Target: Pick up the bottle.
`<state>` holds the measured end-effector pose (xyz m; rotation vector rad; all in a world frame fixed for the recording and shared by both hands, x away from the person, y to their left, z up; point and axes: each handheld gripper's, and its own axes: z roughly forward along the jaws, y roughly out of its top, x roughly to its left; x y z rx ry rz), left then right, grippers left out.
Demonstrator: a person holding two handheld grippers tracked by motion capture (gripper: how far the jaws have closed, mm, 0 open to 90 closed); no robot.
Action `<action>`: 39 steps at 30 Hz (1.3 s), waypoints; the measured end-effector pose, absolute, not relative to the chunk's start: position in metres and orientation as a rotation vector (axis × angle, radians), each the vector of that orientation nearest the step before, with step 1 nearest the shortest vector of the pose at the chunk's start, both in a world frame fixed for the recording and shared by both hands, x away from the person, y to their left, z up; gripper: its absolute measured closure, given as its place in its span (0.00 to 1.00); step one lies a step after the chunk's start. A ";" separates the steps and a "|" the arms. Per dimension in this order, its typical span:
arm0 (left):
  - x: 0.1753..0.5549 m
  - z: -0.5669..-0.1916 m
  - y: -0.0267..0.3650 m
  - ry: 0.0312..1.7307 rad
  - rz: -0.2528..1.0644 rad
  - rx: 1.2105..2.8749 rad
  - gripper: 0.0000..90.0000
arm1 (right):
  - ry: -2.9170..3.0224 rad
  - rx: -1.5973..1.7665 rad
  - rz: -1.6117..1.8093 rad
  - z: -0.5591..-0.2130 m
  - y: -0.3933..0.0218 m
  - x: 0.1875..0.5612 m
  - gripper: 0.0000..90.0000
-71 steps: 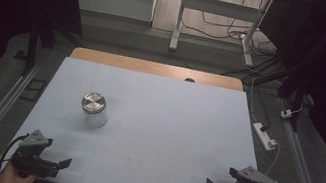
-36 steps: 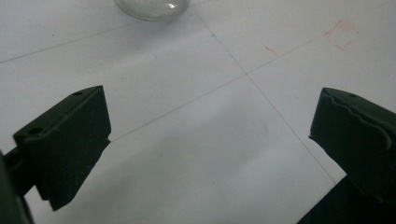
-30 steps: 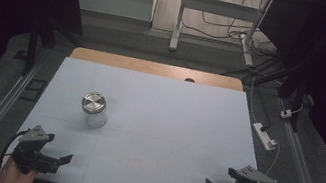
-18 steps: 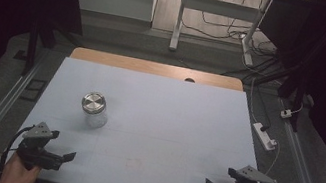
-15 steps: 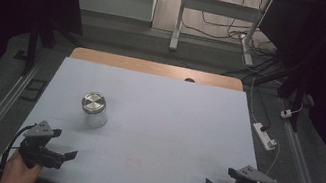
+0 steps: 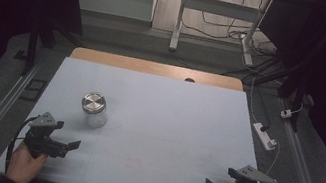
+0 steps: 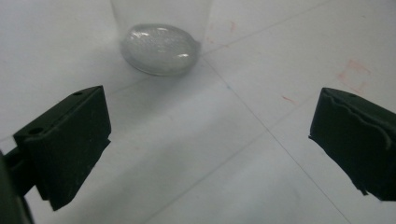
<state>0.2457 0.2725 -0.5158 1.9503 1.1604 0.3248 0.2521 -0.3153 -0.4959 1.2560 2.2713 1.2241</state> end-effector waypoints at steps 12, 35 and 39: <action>0.268 -0.515 0.272 1.192 0.339 1.948 0.00 | 2.275 1.258 1.221 -0.496 -0.315 0.253 0.00; 0.317 -0.516 0.260 1.186 0.400 1.977 0.00 | 2.284 1.266 1.221 -0.496 -0.315 0.253 0.00; 0.328 -0.517 0.252 1.159 0.395 1.998 0.00 | 2.284 1.266 1.222 -0.496 -0.315 0.253 0.00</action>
